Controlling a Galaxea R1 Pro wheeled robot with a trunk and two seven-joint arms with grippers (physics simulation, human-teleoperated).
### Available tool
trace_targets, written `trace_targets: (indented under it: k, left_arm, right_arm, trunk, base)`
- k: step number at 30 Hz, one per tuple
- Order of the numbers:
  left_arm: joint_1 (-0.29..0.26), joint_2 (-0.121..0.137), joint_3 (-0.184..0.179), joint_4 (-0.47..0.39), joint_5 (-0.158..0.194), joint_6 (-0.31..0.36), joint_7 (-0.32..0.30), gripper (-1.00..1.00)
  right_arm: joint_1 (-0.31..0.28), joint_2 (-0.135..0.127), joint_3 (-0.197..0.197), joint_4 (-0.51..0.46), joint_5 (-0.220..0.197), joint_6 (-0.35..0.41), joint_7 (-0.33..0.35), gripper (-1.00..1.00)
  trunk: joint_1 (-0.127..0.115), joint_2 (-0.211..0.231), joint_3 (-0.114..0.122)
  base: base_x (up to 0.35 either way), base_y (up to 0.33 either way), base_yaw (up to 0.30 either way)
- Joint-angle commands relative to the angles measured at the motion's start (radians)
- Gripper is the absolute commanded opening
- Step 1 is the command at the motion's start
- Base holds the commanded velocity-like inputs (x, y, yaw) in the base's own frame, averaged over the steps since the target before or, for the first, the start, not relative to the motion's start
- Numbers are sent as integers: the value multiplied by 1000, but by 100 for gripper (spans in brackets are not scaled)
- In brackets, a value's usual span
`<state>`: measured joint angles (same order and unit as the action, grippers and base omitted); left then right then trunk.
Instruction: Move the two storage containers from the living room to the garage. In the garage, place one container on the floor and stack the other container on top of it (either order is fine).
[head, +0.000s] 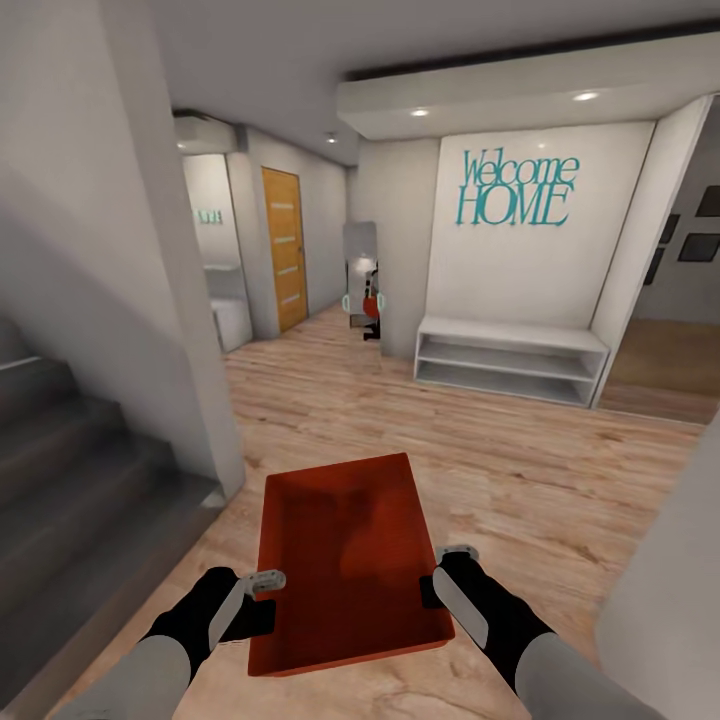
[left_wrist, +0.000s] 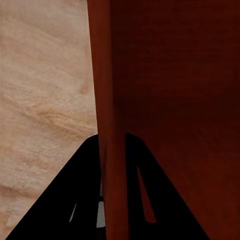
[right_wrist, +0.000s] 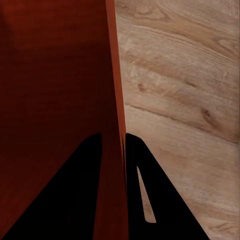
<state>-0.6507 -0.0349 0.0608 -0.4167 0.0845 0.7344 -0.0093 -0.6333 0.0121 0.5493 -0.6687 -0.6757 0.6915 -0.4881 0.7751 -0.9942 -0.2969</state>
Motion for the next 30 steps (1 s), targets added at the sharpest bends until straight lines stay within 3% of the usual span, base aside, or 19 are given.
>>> trace_targets:
  k: [1,30]
  left_arm:
    - [-1,-3,7,-2,15,5,3,-100]
    - [-1,-3,7,-2,15,5,3,-100]
  right_arm:
    - [0,0,12,0,-19,3,-9,-100]
    - [0,0,12,0,-19,3,-9,-100]
  trunk:
    - [1,-1,-1]
    - [1,-1,-1]
  base:
    - [335,0,0]
    - [335,0,0]
